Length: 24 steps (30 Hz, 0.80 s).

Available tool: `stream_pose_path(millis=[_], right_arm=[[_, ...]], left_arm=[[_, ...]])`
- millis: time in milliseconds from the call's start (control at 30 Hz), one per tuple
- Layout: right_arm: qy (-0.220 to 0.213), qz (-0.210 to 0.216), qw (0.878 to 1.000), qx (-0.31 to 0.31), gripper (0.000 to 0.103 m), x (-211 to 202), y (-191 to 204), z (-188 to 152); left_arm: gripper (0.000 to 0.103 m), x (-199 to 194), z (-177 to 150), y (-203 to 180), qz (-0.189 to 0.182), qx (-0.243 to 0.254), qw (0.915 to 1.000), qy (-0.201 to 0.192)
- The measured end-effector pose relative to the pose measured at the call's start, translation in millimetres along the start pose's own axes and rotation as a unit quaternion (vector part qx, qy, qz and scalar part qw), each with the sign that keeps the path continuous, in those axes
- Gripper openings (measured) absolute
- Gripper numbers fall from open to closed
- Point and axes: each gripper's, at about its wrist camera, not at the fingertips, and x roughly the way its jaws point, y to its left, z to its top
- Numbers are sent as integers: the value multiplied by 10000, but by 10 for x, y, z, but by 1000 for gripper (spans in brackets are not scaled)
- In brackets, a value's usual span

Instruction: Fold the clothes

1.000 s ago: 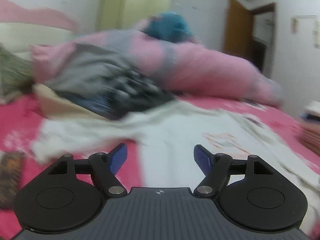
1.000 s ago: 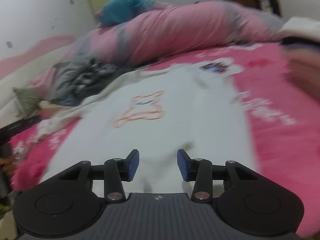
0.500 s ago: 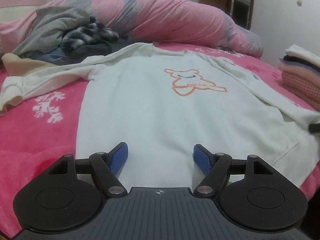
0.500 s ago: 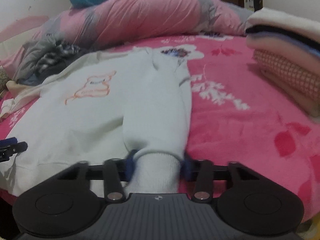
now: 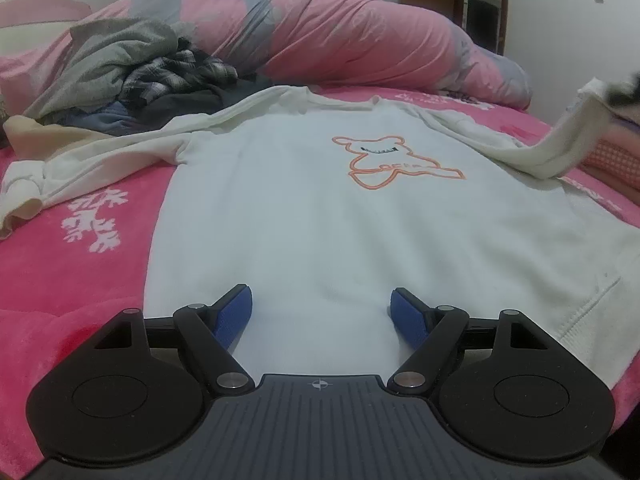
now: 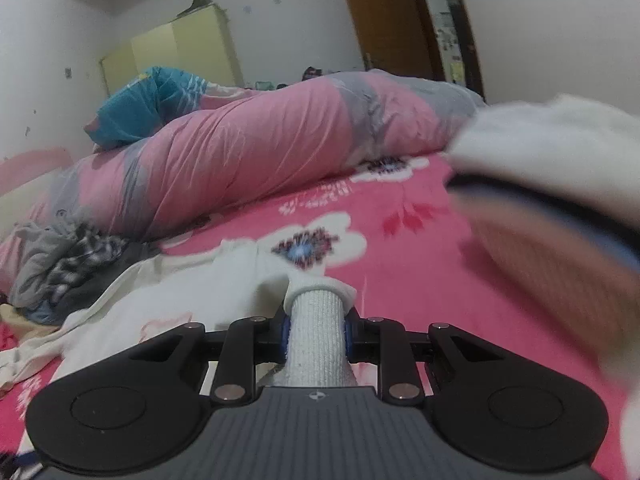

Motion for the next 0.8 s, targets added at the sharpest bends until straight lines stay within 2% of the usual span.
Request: stream_pose_path(millis=[67,133,233,267,300,333,367,467,533,700,800], right_arm=[[181,17,9998,22,24,381,17,356],[46,-231,9996,-154,24,698,29,790],[-632,-524,9965,-152,29,927,15,1368],[-673,-544,9962,-58,46,991,-9,1476],[-526,-510,9973,36,58,1063,-41,1501],[-342,-465,9983,128,74,1137,-73,1509],[-152,-454,9986,240,85,1188,-110,1441],[574,-521,9962,390,86,1216,-250,1035],[848,-620,9933,486,86,1064,-334,729],[1361,184,9865,887,83,332,-397,-17],[1557,493,9828,863,81,-75,-276,-420]], left_arm=[[77,5,19,-4,-3,25,10000,54],[77,13,47,3,-19,7,9999,134],[77,23,70,25,-67,-8,9998,212],[77,21,72,32,-79,-17,9997,222],[77,17,68,35,-84,-19,9997,216],[77,12,63,38,-90,-21,9997,209],[77,7,59,41,-96,-23,9997,203],[77,4,46,35,-108,5,9998,176],[77,3,56,44,-121,-10,9998,179],[77,-77,53,102,-147,-268,9994,136],[77,-182,18,131,-143,-391,9991,102]])
